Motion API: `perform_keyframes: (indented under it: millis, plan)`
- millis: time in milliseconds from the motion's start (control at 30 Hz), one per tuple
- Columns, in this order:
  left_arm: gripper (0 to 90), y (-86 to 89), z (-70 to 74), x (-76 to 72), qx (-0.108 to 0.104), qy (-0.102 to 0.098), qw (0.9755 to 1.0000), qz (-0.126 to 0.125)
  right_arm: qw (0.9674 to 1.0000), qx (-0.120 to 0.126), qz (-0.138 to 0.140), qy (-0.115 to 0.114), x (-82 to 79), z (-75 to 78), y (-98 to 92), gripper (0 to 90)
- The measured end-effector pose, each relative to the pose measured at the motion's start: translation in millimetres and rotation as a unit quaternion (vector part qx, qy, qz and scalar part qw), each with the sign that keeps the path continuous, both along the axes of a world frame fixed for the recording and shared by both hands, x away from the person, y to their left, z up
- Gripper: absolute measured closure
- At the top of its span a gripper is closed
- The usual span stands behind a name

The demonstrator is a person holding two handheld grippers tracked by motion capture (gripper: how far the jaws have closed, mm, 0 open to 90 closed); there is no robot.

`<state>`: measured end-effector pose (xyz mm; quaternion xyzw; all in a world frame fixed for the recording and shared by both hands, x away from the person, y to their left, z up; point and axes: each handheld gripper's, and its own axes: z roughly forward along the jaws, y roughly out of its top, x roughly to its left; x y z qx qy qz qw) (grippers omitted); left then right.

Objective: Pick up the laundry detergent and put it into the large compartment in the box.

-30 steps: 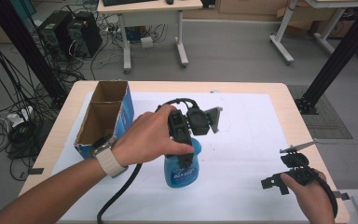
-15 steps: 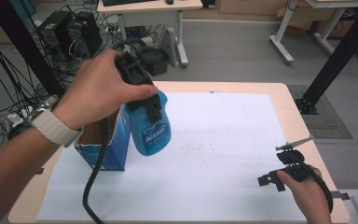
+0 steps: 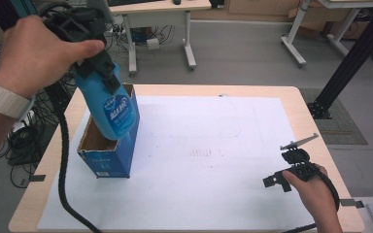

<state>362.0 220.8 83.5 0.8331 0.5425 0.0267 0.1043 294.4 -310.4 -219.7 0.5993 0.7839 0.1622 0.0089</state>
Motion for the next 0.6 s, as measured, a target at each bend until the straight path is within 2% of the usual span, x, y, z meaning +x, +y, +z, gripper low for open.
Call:
perform_keyframes:
  millis: [100,133,167,267,467,600]
  plan:
    - [37.7,11.5,-1.5,3.1,0.005,-0.004,0.9995,0.031,1.0,0.002,0.003,-0.001,1.2,-0.2,1.1,7.3]
    - [37.7,11.5,-1.5,3.1,0.005,-0.004,0.9995,0.031,1.0,0.002,0.003,-0.001,1.2,-0.2,1.1,7.3]
    - [37.7,16.1,-4.2,7.6,0.013,0.0,0.9989,0.046,1.0,0.002,0.004,0.0,1.2,-0.7,0.9,7.2]
    - [37.7,21.0,-9.5,10.5,0.019,-0.003,0.9978,0.063,1.0,0.004,0.003,-0.001,0.3,-1.0,0.3,7.3]
    - [37.7,29.5,-19.5,13.9,0.021,-0.011,0.9964,0.082,1.0,0.003,0.0,-0.005,-2.5,2.4,-2.1,7.3]
    - [37.7,33.5,-27.8,19.7,0.016,-0.007,0.9959,0.089,1.0,0.003,-0.002,-0.008,-4.0,4.6,-2.5,7.3]
